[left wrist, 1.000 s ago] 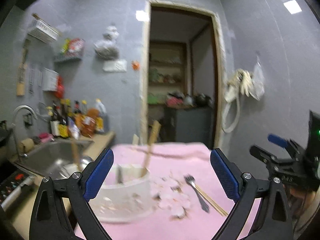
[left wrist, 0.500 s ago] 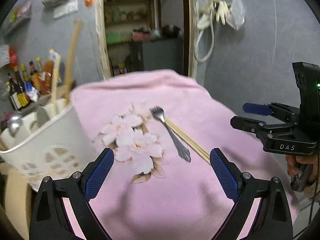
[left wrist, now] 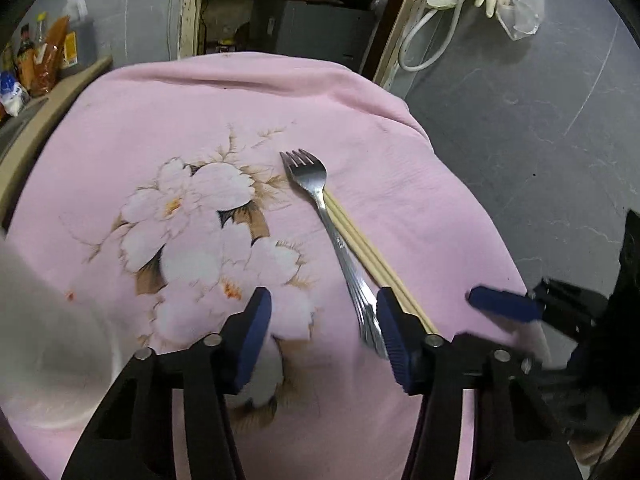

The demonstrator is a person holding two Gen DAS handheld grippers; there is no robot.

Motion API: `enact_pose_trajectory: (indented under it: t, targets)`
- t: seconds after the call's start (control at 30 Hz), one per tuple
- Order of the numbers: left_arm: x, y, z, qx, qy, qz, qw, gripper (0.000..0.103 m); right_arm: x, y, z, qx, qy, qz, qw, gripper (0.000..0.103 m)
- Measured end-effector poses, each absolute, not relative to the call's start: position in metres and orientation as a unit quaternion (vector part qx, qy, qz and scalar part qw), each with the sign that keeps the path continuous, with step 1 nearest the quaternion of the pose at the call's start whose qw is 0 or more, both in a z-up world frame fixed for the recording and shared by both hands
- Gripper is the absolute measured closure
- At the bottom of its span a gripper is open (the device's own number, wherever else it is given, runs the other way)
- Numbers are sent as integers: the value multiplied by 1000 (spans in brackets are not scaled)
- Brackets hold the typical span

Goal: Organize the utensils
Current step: 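Grasp the metal fork with the left tool while the right tool grasps a chopstick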

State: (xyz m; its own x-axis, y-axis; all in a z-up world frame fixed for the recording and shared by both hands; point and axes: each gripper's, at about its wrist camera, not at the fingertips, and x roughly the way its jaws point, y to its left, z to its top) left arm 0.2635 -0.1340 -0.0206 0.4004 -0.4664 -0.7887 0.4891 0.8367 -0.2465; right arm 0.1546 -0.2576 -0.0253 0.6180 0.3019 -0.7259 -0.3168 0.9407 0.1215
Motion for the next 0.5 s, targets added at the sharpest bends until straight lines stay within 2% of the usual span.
enact_pose_trajectory:
  t: [0.13,0.33,0.5]
  targets:
    - [274,-140,-24,12,475,-284,833,68,160,-249,-29,-38,410,159,897,73]
    - [288,-142,-29,0,480,-283,831,77,169,-244,-29,-38,415,165,894,73]
    - [295,-144,-30,-7,481,-290,828,78,171,-240,-31,-51,419,162,892,76]
